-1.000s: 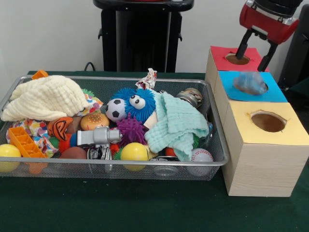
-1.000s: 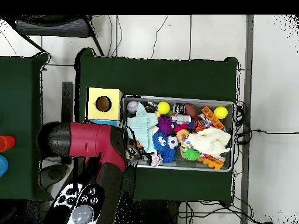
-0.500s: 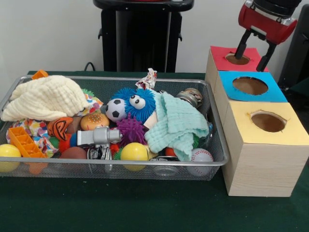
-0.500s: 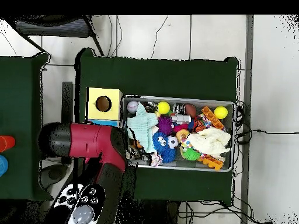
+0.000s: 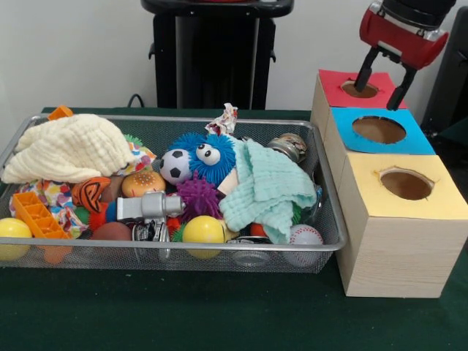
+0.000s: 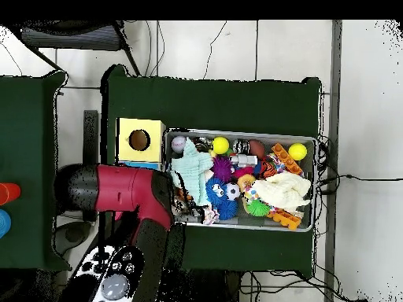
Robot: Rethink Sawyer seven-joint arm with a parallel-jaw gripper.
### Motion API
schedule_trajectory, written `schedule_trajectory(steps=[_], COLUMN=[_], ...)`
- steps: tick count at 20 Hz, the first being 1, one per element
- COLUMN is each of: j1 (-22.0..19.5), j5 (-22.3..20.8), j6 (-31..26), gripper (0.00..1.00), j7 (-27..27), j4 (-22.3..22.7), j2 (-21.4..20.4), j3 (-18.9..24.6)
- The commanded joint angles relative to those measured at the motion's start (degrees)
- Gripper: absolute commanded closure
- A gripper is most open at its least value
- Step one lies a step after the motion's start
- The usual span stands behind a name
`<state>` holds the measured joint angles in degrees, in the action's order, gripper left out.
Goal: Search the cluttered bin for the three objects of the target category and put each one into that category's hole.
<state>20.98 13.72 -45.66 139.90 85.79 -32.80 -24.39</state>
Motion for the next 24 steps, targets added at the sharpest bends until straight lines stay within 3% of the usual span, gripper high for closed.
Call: schedule_trajectory(steps=[1,8,15,24], j1=[-5.1,-10.5,-16.8,-22.8], j5=[-1.2,-2.7,-5.1,-8.0], j6=[3.6,11.7,26.3,39.6], gripper=[0.0,0.0,0.0,0.0], j7=[5.6,0.8,-1.4,2.6], j4=[-0.1,4.1,12.5,17.3], j2=[4.9,5.3,5.8,9.4], j3=[3.5,6.3,11.5,17.4])
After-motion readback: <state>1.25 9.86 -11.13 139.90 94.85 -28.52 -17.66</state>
